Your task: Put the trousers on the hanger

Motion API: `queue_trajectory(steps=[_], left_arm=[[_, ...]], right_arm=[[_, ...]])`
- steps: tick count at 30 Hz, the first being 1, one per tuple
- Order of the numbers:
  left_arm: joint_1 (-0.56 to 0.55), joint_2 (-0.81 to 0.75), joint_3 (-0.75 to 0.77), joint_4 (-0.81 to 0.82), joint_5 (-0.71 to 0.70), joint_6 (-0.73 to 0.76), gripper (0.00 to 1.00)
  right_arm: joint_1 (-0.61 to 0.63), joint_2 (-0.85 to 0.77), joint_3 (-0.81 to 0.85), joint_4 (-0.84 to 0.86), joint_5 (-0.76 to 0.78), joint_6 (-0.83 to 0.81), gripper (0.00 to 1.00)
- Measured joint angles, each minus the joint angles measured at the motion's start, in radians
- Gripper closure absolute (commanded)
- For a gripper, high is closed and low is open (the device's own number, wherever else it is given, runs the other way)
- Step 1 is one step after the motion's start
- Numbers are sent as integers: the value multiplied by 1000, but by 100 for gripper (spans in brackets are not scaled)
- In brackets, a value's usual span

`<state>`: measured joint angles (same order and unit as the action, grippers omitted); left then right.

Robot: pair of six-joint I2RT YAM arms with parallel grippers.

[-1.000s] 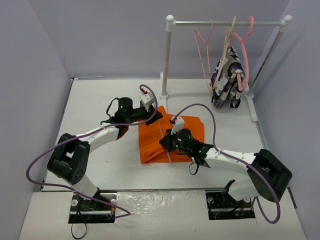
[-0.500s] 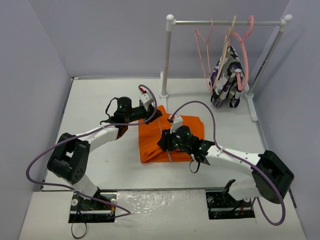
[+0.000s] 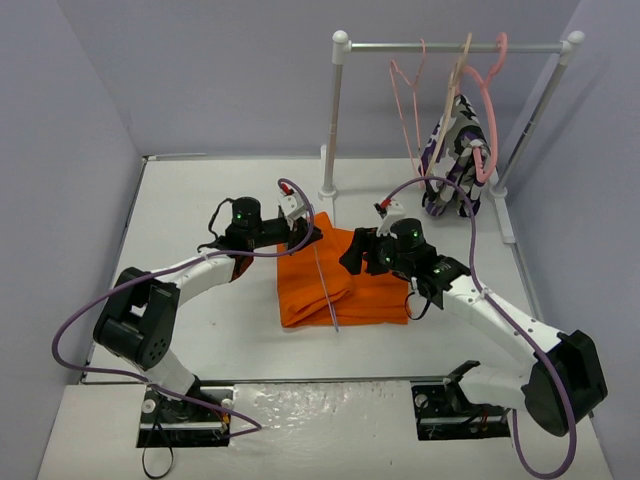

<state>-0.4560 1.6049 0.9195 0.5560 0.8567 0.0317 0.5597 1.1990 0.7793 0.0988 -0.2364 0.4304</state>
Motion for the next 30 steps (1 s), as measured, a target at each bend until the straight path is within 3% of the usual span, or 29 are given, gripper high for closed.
queue_trajectory(steps=[12,19,25,27,29,30], left_arm=[[6,-10,0,-25,34,21,90],[15,-17,0,-38,55,27,89],[27,-17,0,-44,74,34,90],[33,-17,0,-45,83,35,89],[39,-19,0,-48,89,35,90],[41,-21,-1,-49,92,36,90]], right_arm=[[-68,427,214,-21,-123,7,27],[-69,551,266,30,-168,6,32],[-69,603,273,62,-197,10,49],[-69,614,273,73,-207,11,63],[-69,621,273,78,-216,12,89],[-69,623,273,79,-219,11,95]])
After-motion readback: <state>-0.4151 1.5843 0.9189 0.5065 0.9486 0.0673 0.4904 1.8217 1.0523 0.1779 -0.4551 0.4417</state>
